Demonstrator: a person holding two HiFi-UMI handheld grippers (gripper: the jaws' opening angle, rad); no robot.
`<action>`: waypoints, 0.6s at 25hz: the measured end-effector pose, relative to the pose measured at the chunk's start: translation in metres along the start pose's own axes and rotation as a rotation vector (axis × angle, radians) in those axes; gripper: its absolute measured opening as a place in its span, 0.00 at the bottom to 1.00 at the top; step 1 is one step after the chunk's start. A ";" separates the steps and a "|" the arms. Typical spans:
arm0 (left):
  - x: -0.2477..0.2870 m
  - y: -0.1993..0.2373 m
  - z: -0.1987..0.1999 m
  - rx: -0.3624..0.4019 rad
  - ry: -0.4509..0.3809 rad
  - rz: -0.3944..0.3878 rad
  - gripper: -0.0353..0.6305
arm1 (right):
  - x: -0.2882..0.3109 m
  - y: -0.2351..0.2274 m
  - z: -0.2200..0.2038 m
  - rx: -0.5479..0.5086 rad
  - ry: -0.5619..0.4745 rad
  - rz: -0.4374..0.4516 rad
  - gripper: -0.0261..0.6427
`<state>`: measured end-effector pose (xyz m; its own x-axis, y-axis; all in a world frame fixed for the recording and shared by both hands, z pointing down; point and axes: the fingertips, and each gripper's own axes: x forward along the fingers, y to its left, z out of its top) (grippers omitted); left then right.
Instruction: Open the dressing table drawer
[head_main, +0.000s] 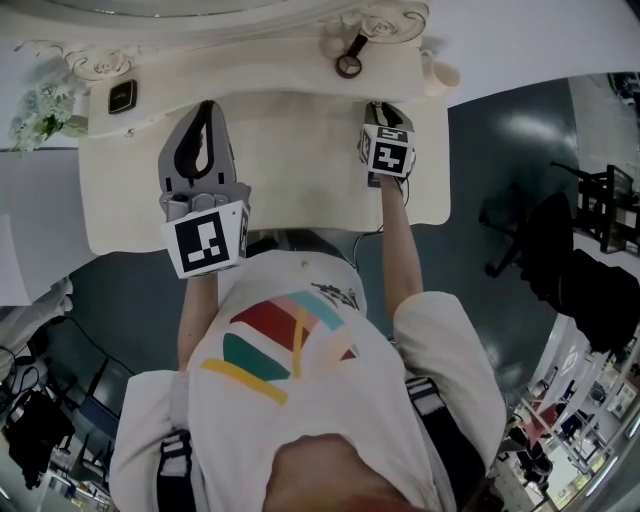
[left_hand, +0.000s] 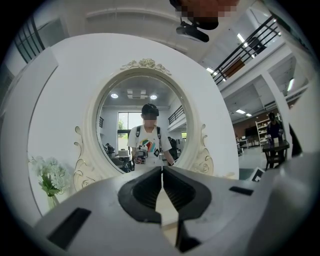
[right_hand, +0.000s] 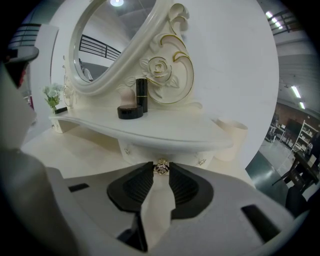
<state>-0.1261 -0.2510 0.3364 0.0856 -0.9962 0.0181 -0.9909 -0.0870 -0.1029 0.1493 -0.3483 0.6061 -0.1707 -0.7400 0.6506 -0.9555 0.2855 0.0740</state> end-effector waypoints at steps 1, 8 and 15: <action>0.000 0.000 0.000 0.000 0.000 -0.002 0.07 | 0.000 0.000 0.000 -0.007 -0.001 -0.006 0.17; -0.004 0.003 0.006 -0.004 -0.012 -0.002 0.06 | -0.002 -0.001 0.000 -0.025 0.006 -0.021 0.17; -0.007 0.004 0.007 -0.008 -0.017 -0.003 0.07 | -0.008 0.001 -0.005 -0.029 0.012 -0.019 0.17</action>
<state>-0.1305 -0.2444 0.3290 0.0901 -0.9959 0.0017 -0.9914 -0.0899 -0.0947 0.1509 -0.3390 0.6052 -0.1495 -0.7381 0.6579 -0.9512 0.2891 0.1082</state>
